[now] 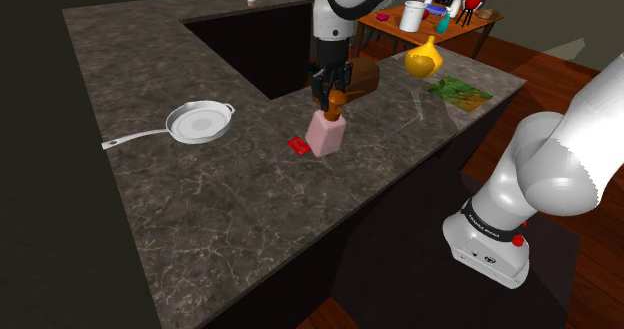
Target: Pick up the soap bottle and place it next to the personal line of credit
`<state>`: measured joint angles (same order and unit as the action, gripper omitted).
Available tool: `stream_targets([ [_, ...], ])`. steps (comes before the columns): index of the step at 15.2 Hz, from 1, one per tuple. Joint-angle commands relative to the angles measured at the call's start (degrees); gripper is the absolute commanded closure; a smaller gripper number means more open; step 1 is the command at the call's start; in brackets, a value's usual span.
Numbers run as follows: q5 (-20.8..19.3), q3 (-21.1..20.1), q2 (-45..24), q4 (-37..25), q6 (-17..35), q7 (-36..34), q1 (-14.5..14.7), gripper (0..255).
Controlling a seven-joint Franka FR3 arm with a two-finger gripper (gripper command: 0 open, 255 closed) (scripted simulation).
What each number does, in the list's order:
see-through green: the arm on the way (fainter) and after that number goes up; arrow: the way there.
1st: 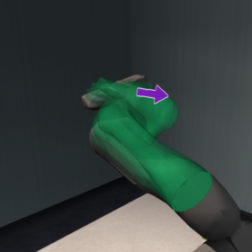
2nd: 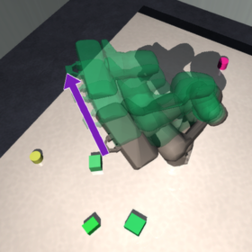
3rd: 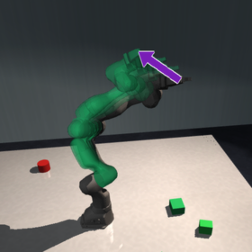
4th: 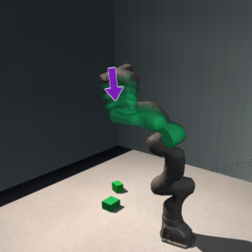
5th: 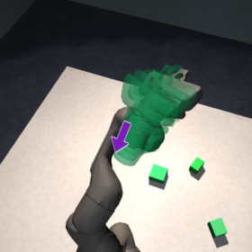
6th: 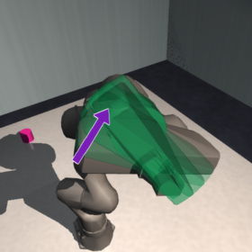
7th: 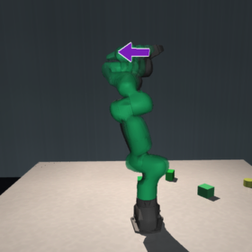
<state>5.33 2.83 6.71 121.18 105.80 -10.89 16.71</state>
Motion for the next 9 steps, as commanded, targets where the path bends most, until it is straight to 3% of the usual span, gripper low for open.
stream_targets([
  [1, 0.09, -0.04, -0.52, 1.14, 1.69, 0.09, 0.05, 255],
  [9, 0.31, -0.06, -1.93, 3.89, 5.83, 0.52, 0.08, 255],
])
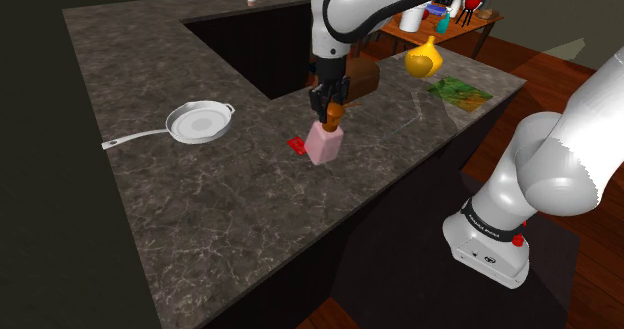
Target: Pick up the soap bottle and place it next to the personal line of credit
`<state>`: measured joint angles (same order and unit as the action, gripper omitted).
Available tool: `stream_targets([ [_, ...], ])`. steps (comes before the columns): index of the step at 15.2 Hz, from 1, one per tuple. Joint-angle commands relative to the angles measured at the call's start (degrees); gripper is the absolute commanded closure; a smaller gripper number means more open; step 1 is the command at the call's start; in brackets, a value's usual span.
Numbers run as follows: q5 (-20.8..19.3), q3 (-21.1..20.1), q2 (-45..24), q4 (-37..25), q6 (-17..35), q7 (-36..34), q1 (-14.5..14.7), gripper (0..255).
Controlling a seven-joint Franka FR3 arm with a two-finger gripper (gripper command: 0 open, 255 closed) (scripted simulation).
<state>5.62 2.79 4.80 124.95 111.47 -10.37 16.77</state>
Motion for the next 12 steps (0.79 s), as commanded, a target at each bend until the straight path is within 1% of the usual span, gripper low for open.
stream_targets([
  [1, 0.01, -0.01, -0.02, 0.13, 0.16, -0.01, 0.01, 255],
  [5, 0.01, -0.01, -0.02, 0.12, 0.16, -0.01, 0.01, 255],
  [6, 0.01, -0.01, -0.02, 0.12, 0.16, -0.01, 0.01, 0],
  [11, 0.01, -0.01, -0.02, 0.13, 0.16, -0.01, 0.01, 0],
  [12, -0.11, 0.07, 0.33, -1.46, -1.77, -0.07, -0.07, 0],
])
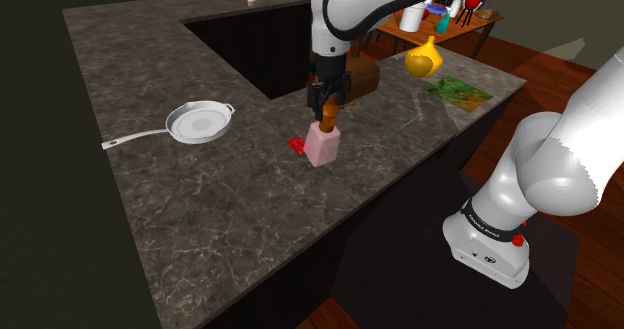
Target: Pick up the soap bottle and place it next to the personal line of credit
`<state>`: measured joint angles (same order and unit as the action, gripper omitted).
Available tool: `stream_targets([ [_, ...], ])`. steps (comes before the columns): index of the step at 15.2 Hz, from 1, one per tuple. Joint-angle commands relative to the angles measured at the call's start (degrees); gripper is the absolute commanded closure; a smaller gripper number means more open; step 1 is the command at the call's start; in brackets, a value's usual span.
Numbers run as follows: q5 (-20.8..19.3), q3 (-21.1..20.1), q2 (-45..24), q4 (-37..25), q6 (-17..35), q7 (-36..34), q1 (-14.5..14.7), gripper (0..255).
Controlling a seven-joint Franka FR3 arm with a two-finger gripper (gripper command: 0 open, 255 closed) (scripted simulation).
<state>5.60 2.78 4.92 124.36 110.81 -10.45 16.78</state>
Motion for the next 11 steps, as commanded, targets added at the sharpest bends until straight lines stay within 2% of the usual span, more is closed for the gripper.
stream_targets([
  [1, -0.19, 0.16, 0.48, -2.53, -3.04, -0.04, -0.15, 0],
  [3, -0.36, 0.31, 0.77, -5.67, -6.48, -0.12, -0.28, 0],
  [11, -0.36, 0.31, 0.77, -5.67, -6.48, -0.12, -0.28, 0],
])
